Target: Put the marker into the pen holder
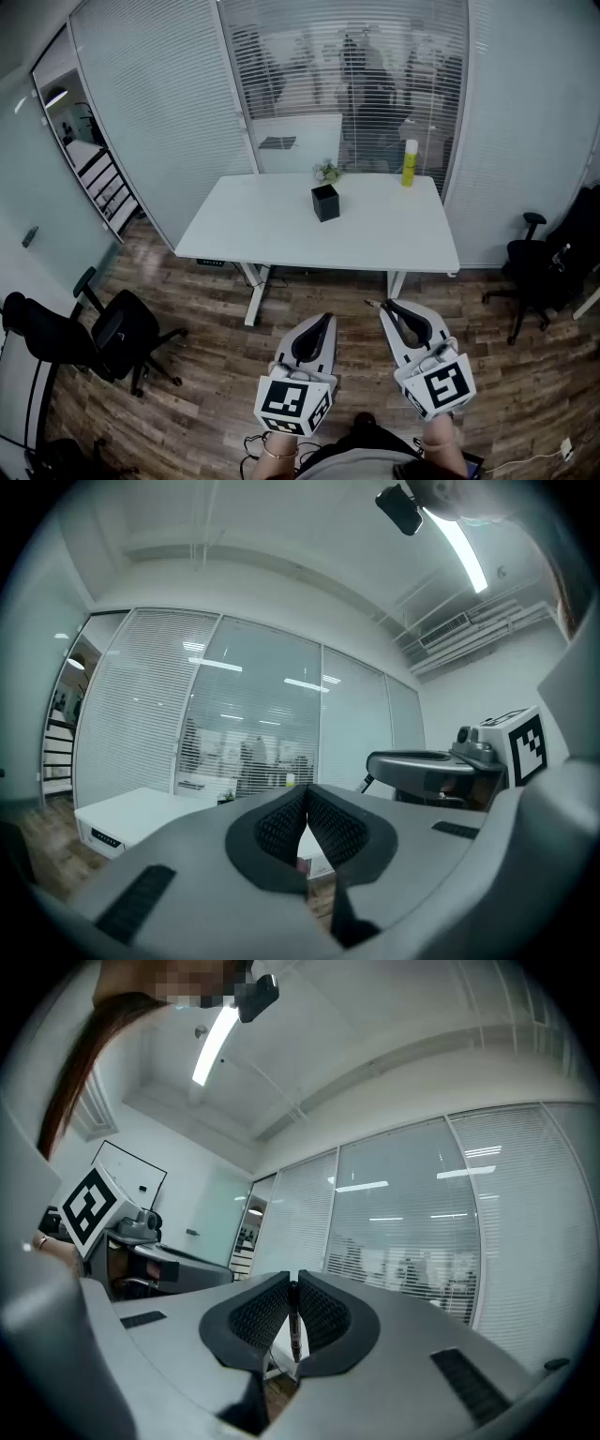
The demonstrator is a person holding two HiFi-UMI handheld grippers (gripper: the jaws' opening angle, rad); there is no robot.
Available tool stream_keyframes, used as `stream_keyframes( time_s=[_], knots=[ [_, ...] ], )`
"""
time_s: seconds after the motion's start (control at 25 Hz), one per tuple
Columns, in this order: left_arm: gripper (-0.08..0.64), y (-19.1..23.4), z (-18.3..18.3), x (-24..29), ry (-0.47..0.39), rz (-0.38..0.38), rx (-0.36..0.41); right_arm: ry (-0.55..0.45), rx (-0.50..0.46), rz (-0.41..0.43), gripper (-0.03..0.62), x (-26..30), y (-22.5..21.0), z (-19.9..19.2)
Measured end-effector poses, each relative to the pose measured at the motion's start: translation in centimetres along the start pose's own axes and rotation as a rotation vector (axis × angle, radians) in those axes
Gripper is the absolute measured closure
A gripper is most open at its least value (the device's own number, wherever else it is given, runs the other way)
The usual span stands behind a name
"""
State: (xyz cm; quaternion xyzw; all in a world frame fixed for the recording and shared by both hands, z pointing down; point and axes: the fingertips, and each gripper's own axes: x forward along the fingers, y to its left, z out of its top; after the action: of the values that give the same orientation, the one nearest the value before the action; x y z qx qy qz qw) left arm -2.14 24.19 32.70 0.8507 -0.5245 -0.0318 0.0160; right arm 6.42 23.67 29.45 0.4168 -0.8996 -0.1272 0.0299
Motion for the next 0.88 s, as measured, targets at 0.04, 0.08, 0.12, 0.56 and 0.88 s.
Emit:
stream_keyframes(
  time_s=[0.04,0.08,0.12,0.56,0.88],
  knots=[
    [0.540,0.1,0.1,0.3,-0.006,-0.002,0.003,-0.006,-0.003,0.004,0.538,0.2,0.0,0.0],
    [0.540,0.1,0.2,0.6,-0.011,-0.003,0.005,-0.012,-0.006,0.009,0.538,0.3,-0.1,0.1],
    [0.541,0.2,0.2,0.9,-0.016,-0.003,0.005,-0.016,-0.010,0.013,0.538,0.5,-0.2,0.1],
    [0.540,0.4,-0.2,3.1,-0.022,-0.030,-0.023,0.002,-0.011,0.020,0.538,2.3,-1.2,-1.0],
    [0.540,-0.5,-0.8,5.6,-0.008,-0.059,-0.012,0.001,0.017,0.010,0.538,2.9,-3.7,-1.7]
  ],
)
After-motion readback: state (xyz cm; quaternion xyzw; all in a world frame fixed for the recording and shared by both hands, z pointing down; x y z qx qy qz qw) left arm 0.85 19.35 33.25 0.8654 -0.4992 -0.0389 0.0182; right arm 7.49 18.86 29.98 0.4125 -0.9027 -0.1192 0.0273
